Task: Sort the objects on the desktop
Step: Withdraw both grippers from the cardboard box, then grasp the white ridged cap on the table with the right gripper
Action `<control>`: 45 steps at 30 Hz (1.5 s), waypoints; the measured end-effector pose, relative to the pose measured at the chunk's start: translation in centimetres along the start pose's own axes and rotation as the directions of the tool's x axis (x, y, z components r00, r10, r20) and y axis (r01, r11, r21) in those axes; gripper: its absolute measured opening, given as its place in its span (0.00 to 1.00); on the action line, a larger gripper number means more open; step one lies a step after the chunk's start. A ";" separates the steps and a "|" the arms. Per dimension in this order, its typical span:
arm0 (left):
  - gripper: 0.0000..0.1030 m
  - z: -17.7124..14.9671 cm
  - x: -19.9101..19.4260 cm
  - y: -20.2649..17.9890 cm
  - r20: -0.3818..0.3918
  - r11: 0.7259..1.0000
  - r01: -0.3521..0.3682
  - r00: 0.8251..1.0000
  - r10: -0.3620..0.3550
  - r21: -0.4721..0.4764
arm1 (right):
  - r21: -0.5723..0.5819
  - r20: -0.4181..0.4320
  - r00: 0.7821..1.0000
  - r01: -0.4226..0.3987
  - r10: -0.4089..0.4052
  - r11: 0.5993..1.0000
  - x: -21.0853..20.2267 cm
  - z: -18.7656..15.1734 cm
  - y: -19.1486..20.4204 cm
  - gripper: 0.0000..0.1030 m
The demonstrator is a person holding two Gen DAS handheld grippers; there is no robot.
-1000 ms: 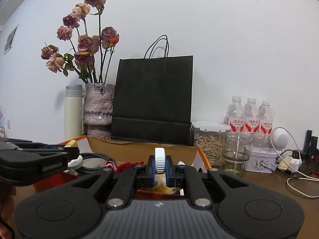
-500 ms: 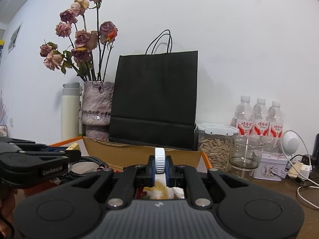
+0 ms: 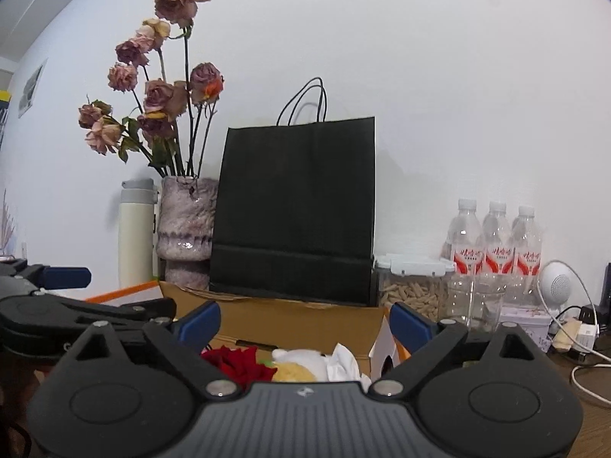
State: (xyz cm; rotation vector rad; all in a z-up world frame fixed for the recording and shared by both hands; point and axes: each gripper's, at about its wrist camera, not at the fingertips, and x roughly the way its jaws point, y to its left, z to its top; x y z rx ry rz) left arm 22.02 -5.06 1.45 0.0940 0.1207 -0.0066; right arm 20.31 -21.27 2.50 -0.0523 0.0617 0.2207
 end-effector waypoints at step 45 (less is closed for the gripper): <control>1.00 -1.5 -7.9 3.2 -0.150 1.000 -0.006 0.989 0.003 -0.022 | 0.023 -0.190 0.982 -0.012 0.016 1.000 -7.9 -0.5 3.5 1.00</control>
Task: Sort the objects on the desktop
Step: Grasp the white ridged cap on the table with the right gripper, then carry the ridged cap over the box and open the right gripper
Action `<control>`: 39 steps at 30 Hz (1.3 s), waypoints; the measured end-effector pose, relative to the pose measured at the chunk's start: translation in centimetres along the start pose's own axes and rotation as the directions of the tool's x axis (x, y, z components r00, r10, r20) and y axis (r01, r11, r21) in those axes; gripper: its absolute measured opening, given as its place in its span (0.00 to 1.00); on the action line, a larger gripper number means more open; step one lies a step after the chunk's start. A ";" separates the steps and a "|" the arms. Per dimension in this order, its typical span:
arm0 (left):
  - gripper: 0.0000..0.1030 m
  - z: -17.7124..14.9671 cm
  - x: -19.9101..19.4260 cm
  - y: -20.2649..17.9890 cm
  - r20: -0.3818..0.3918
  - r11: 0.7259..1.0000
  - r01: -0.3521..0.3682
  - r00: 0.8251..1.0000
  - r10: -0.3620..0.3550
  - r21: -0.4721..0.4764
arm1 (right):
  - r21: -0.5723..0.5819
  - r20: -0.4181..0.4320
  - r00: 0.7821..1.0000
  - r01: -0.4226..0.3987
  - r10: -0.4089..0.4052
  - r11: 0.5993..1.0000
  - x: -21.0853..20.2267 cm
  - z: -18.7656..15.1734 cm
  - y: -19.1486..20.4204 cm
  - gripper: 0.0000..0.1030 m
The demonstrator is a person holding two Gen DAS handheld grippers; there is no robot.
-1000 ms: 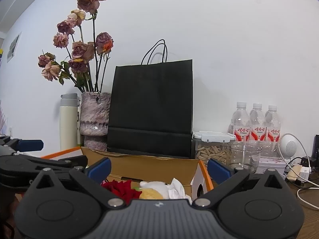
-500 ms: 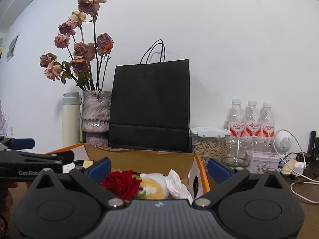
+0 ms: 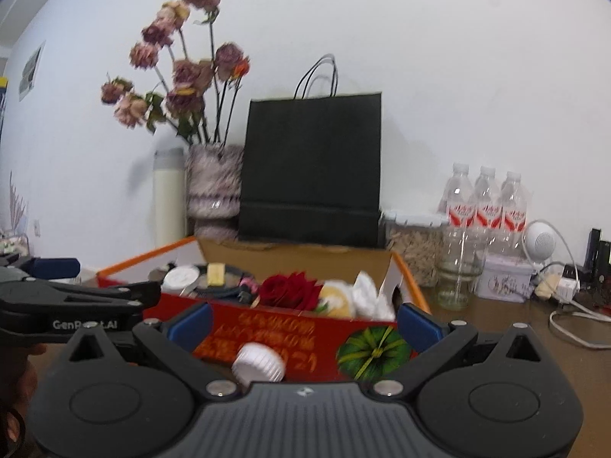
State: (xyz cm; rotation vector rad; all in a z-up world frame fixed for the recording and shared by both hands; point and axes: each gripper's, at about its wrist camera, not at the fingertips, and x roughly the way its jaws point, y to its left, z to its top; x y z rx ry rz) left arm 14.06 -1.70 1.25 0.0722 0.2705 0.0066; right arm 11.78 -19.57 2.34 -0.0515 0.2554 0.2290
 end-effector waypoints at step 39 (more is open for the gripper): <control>1.00 -2.3 2.7 3.5 -0.400 0.997 0.024 0.915 -0.051 -0.072 | 0.129 -0.230 0.973 0.014 0.016 0.992 1.3 -0.8 -0.7 0.37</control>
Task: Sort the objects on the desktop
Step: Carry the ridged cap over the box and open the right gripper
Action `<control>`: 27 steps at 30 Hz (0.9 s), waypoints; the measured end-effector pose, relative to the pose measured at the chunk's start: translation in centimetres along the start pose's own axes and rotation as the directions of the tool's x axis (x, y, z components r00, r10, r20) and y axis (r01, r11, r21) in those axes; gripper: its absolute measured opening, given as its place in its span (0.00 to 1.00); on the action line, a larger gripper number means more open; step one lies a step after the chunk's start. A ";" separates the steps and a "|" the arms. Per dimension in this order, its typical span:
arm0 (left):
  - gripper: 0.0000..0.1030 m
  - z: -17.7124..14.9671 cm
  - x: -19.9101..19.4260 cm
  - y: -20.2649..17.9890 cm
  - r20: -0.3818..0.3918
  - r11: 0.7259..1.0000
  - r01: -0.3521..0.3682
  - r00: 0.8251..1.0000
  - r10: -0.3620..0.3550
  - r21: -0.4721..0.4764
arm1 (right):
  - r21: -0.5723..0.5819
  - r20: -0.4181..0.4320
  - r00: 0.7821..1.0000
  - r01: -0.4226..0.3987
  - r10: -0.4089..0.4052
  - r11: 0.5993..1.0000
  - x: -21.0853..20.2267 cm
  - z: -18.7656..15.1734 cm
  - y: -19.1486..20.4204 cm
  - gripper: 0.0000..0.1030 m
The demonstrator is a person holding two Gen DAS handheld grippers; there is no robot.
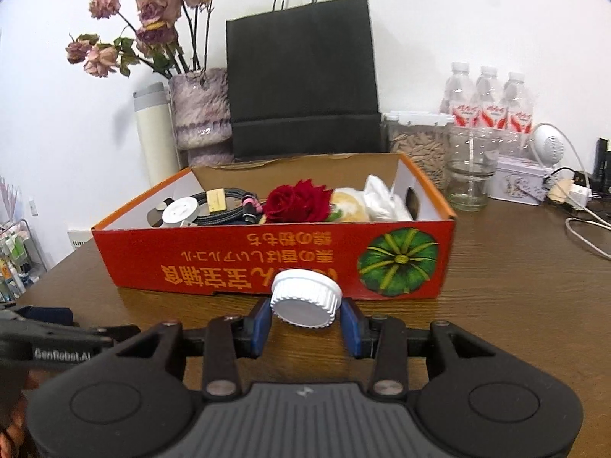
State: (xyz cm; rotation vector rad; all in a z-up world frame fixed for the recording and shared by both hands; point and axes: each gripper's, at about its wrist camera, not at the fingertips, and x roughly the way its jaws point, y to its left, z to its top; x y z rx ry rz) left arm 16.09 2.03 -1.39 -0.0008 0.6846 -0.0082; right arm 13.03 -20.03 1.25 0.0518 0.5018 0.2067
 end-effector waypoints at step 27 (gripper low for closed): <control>1.00 0.3 -4.3 -3.0 0.532 0.995 -0.097 0.844 0.069 0.026 | -0.109 0.337 0.942 0.047 -0.007 0.993 0.3 2.1 -0.6 0.37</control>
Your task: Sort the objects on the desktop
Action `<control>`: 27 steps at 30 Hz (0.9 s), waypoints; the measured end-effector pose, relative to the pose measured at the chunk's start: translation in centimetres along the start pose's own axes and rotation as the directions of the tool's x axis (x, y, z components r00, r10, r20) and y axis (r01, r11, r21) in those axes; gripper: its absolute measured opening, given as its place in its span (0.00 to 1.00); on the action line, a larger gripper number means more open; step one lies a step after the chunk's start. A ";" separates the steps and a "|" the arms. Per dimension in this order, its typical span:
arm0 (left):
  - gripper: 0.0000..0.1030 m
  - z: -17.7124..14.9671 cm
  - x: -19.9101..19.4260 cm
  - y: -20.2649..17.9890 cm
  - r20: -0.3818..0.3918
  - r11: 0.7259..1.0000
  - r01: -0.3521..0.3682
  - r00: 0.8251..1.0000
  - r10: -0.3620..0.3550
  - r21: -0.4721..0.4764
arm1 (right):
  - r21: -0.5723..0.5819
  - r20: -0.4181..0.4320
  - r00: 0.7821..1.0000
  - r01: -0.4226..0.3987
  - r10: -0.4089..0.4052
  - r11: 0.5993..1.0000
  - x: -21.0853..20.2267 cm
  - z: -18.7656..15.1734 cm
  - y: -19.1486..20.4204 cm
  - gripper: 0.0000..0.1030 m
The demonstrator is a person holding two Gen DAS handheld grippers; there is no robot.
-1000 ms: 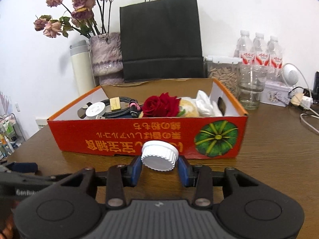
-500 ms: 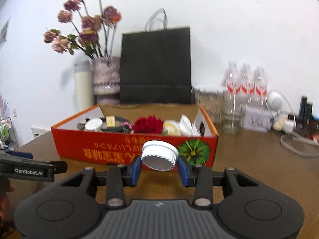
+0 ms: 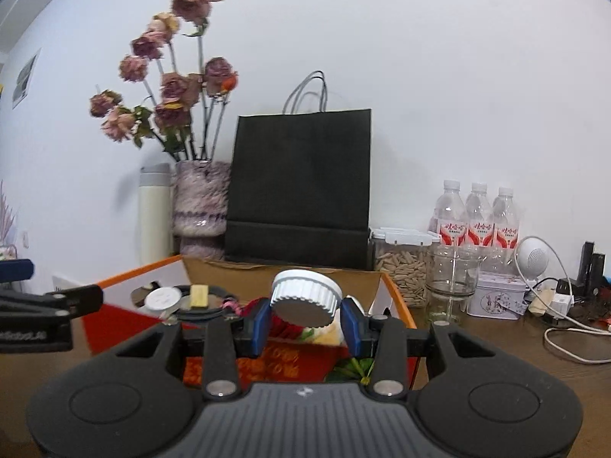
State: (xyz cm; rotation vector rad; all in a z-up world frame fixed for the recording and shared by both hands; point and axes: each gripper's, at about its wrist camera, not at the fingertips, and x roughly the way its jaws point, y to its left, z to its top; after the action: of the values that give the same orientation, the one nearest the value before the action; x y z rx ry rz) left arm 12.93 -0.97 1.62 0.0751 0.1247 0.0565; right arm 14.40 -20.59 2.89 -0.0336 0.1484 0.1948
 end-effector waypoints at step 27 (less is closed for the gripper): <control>1.00 1.1 8.7 -1.9 0.002 1.000 -0.010 1.000 0.010 -0.012 | -0.008 0.054 0.997 -0.060 0.061 0.998 5.9 0.5 -2.0 0.99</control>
State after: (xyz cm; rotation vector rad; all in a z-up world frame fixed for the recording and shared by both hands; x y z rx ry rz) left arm 21.77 -2.43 1.49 0.0640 0.1215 0.0668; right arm 20.58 -21.41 2.53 -0.0300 0.0946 0.2563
